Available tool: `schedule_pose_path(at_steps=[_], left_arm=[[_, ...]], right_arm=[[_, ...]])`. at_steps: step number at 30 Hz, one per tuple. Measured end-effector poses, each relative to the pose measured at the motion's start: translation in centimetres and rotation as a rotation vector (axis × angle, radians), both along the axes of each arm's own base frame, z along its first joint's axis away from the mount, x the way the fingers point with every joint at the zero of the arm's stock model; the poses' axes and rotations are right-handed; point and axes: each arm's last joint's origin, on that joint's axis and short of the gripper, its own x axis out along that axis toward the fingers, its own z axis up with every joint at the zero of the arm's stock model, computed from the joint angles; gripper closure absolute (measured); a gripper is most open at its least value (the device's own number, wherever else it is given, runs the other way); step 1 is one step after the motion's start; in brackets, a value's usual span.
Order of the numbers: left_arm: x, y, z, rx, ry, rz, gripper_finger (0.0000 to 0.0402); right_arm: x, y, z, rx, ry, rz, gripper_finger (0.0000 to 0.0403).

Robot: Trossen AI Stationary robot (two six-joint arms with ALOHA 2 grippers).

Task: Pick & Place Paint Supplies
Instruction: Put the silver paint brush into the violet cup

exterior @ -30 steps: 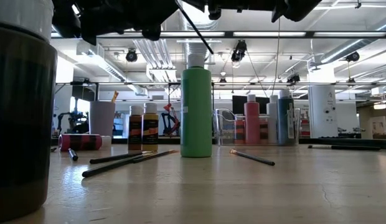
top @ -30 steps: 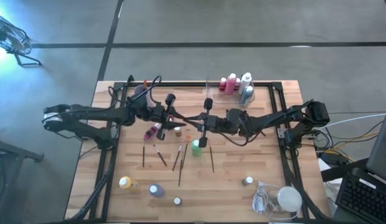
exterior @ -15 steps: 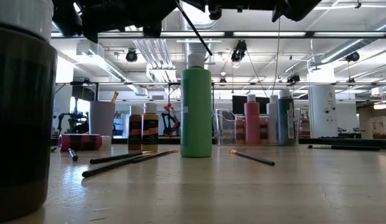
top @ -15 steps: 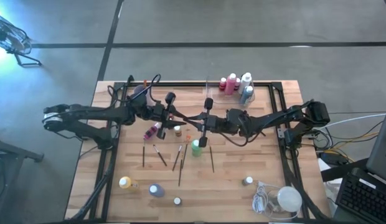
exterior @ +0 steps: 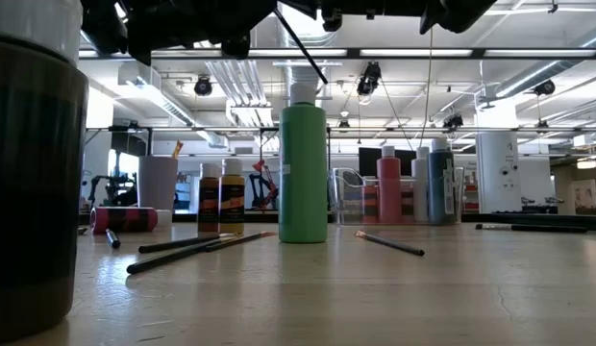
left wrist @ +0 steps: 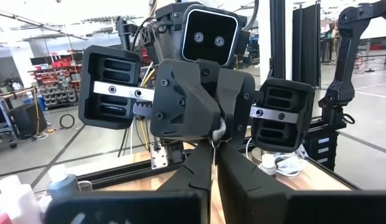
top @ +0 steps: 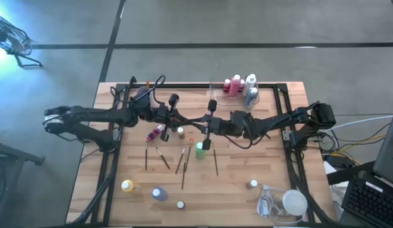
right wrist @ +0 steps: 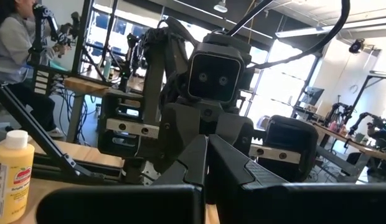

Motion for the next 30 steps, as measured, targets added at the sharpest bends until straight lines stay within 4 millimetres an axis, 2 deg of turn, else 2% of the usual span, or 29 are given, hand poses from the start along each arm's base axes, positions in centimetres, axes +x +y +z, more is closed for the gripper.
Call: schedule_pose_path(at_steps=[13,18,22,30], left_arm=[[0.0,0.0,-0.1,-0.003,0.007,-0.001,0.0393],[0.0,0.0,-0.1,-0.012,0.039,0.0,0.0393],[-0.9,0.0,0.5,-0.004,0.052,0.041,0.0393],[-4.6,0.0,2.8,0.043,0.095,0.38,0.0393]], right_arm=[[-0.1,0.0,0.0,0.051,0.014,0.005,0.0386],[-0.8,-0.1,0.6,0.039,0.05,-0.018,0.0337],[-2.1,-0.2,1.7,0.055,0.112,-0.021,0.0294],[-5.5,-0.5,2.7,0.184,0.326,-0.064,0.024]])
